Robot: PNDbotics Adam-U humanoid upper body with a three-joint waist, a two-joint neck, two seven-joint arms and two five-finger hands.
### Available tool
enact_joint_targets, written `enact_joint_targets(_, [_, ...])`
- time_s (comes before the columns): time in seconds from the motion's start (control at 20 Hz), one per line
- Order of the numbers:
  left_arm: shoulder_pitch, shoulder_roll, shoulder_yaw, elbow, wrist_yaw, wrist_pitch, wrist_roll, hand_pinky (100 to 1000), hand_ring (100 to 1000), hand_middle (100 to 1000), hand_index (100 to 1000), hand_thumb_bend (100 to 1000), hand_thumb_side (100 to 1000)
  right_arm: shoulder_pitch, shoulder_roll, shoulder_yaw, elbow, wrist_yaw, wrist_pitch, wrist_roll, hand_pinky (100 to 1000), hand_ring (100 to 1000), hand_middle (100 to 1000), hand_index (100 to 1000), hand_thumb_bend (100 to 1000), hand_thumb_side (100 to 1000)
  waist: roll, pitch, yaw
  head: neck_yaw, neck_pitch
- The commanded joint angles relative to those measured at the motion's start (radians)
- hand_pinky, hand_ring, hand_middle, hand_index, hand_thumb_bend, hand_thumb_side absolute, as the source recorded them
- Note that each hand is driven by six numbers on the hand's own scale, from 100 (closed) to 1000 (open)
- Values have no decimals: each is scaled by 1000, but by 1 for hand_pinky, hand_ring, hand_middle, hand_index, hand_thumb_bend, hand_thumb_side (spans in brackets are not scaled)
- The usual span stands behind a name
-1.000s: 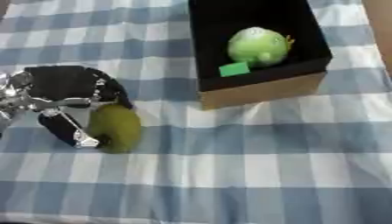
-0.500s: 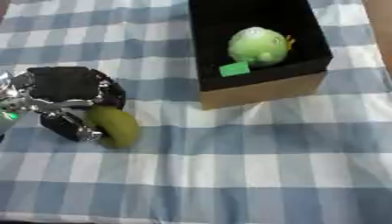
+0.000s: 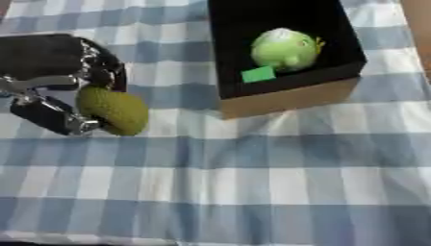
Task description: Pick up objects on the table and place them in the box.
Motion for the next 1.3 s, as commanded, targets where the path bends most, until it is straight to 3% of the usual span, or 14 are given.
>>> enact_joint_targets(0.05, [-71, -5, 46, -15, 50, 11, 24, 679, 674, 583, 620, 100, 245, 1, -27, -8, -10, 2, 1, -5, 961, 1000, 383, 944, 100, 470, -6, -43, 2, -6, -2])
enact_joint_targets(0.35, [-240, -165, 92, 171, 64, -9, 52, 701, 673, 589, 638, 100, 252, 2, -26, -6, -10, 0, 3, -7, 961, 1000, 385, 944, 100, 470, -5, -50, -8, -5, -12])
enact_joint_targets(0.7, [-402, -383, 168, 496, 20, -125, 28, 696, 670, 586, 643, 100, 261, -12, -17, -1, -10, -13, 6, 0, 961, 1000, 387, 945, 100, 470, -9, -47, -32, 8, -32])
enact_joint_targets(0.95, [-459, -507, 250, 660, -114, -165, 109, 695, 670, 585, 640, 100, 265, -24, -13, 5, -10, -25, 8, 8, 961, 1000, 389, 945, 100, 470, -12, -42, -49, 29, -41])
enact_joint_targets(1.3, [-483, -597, 310, 827, -391, -204, 287, 698, 674, 588, 635, 100, 260, -38, -9, 10, -10, -41, 10, 21, 961, 1000, 390, 945, 100, 470, -14, -38, -64, 45, -53])
